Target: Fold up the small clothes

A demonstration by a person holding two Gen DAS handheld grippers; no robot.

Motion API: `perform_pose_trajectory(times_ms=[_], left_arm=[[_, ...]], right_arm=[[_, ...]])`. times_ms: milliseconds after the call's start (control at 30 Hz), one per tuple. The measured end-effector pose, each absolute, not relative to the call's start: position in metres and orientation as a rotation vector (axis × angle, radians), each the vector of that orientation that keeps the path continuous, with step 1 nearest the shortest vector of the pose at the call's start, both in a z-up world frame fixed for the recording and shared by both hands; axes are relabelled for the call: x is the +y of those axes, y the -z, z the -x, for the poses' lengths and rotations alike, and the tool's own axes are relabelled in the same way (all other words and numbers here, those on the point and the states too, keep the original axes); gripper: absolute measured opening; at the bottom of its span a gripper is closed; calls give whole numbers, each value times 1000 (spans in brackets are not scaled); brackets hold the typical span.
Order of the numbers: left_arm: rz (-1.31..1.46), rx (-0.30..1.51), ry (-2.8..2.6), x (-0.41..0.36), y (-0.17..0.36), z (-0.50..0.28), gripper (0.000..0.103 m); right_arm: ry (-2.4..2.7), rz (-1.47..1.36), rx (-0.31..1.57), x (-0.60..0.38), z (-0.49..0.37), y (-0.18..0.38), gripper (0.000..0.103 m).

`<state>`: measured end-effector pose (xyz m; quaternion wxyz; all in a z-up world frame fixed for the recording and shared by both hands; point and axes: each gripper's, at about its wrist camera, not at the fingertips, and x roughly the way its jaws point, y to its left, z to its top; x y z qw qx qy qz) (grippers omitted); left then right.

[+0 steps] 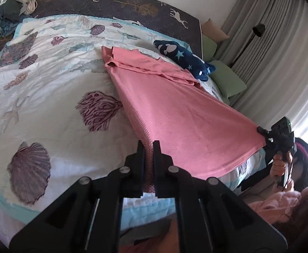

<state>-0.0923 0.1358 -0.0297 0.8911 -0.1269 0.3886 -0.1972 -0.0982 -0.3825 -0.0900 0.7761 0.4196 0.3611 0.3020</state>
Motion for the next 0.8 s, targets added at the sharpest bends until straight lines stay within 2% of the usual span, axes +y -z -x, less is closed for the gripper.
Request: perform_pose_trajectory(times_ms=[200, 367, 600, 800], left_arm=[[216, 729, 417, 134, -8, 117, 8], [205, 622, 445, 133, -37, 81, 8], [202, 653, 389, 133, -46, -34, 8], [205, 751, 327, 125, -28, -132, 8]], right_arm=[[-612, -822, 752, -388, 129, 63, 3], [-640, -795, 701, -391, 105, 39, 3], [-626, -815, 686, -397, -2, 18, 4], [-540, -814, 756, -390, -117, 31, 4]])
